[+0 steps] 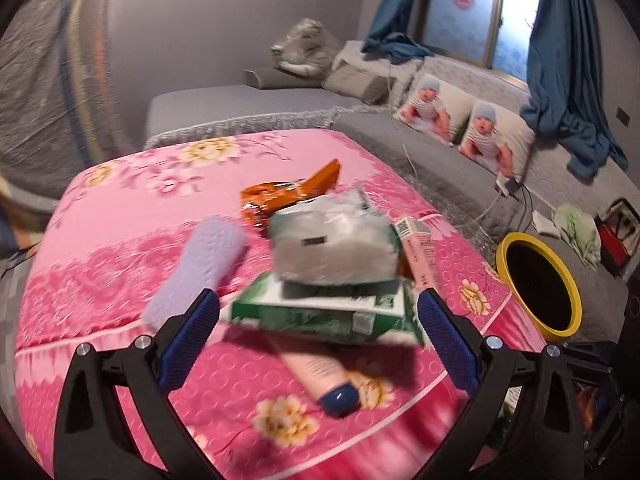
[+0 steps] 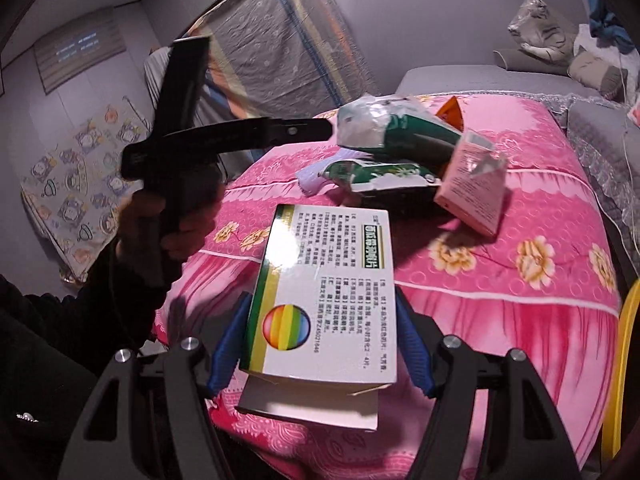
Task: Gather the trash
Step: 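Grasp the rainbow medicine box with the right tool while the left tool grasps the white plastic bag, then carry the box and bag to the yellow bin and open both tools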
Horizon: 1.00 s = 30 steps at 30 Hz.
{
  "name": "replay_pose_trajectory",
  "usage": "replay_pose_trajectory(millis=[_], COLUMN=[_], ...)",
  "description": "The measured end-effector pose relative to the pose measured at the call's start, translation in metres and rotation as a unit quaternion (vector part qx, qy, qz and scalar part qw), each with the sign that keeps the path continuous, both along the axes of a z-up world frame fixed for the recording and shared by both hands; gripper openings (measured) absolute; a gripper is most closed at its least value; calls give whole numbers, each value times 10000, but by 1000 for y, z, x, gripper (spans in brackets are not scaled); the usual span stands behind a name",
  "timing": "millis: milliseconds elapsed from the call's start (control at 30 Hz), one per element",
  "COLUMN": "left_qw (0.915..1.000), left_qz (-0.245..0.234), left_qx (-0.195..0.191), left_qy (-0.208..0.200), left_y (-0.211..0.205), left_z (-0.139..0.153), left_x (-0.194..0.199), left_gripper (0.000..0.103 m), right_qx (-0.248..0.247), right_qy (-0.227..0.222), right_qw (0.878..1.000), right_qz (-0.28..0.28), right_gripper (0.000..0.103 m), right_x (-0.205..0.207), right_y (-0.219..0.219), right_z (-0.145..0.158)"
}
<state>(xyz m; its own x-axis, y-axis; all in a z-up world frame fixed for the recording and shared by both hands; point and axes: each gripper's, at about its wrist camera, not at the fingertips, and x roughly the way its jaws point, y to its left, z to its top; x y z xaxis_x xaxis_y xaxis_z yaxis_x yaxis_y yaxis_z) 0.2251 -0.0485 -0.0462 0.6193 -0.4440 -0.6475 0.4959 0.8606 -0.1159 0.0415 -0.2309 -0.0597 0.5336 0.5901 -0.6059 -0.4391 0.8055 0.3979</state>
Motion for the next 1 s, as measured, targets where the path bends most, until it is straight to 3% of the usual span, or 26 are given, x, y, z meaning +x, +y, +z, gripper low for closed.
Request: replay_pose_trajectory(millis=[200, 600, 800, 1000], left_qw=[9994, 9962, 9953, 9944], left_qz=[-226, -184, -66, 64], left_qx=[83, 600, 469, 170], left_qy=[244, 603, 847, 1043], left_y=[-26, -48, -51, -44], left_z=[-9, -36, -53, -59], left_x=[25, 79, 105, 111], left_gripper=[95, 95, 94, 74], right_qx=[172, 337, 364, 375], right_qy=[-67, -56, 5, 62], right_qw=[9998, 9992, 9992, 9993], right_qz=[31, 192, 139, 48], right_gripper=[65, 65, 65, 65], right_x=[-1, 5, 4, 4], right_y=[-13, -14, -19, -23], right_z=[-2, -12, -15, -13])
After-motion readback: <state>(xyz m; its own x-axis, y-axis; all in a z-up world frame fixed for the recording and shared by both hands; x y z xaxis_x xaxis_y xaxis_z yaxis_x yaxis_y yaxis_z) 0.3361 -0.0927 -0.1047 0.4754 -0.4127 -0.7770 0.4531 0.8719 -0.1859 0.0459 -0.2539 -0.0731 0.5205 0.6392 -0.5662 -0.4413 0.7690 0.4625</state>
